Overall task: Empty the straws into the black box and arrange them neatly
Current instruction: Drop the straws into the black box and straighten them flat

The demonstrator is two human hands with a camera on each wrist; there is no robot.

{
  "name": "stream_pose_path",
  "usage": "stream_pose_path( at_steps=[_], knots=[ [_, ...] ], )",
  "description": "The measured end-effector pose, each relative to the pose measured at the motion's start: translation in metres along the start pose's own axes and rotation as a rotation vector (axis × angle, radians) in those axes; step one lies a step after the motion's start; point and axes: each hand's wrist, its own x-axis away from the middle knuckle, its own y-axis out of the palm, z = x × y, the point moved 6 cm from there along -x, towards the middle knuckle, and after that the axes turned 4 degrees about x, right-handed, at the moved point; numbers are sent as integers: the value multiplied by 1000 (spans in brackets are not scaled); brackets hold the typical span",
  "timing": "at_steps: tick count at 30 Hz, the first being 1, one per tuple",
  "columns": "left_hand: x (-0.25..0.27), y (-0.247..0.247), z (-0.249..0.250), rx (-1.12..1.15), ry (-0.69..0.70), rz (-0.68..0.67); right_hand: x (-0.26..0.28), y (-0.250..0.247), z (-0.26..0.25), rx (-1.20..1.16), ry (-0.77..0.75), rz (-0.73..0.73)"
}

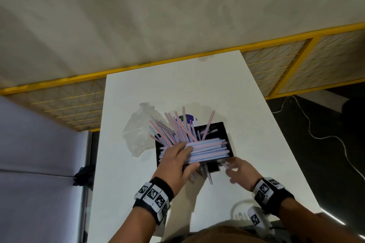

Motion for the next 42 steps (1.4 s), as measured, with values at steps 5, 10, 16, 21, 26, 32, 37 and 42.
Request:
stream_pose_path(
  at_steps=[5,10,16,21,26,32,37,42],
  knots=[
    [-1,-2,1,5,-18,-4,4,9,0,272,-56,-14],
    [-1,-2,0,3,-29,-9,23,-11,1,488,-56,-6],
    [-2,-3,0,18,-30,18,64,-32,2,806,-66,-145],
    [-1,-1,-3,65,-69,25,94,-51,-24,880,-225,-102],
    [1,-9,-5,161,-37,89,101,-64,-91,876,-447,34],
    [12,-39,-14,158,-70,339,66,-52,-150,1016,-476,197],
    [20,-62,-38,238,-254,511,41,-25,-171,1157,-489,192],
    [11,-62,-69,393,-555,481,37,5,-196,1097,-579,223]
  ],
)
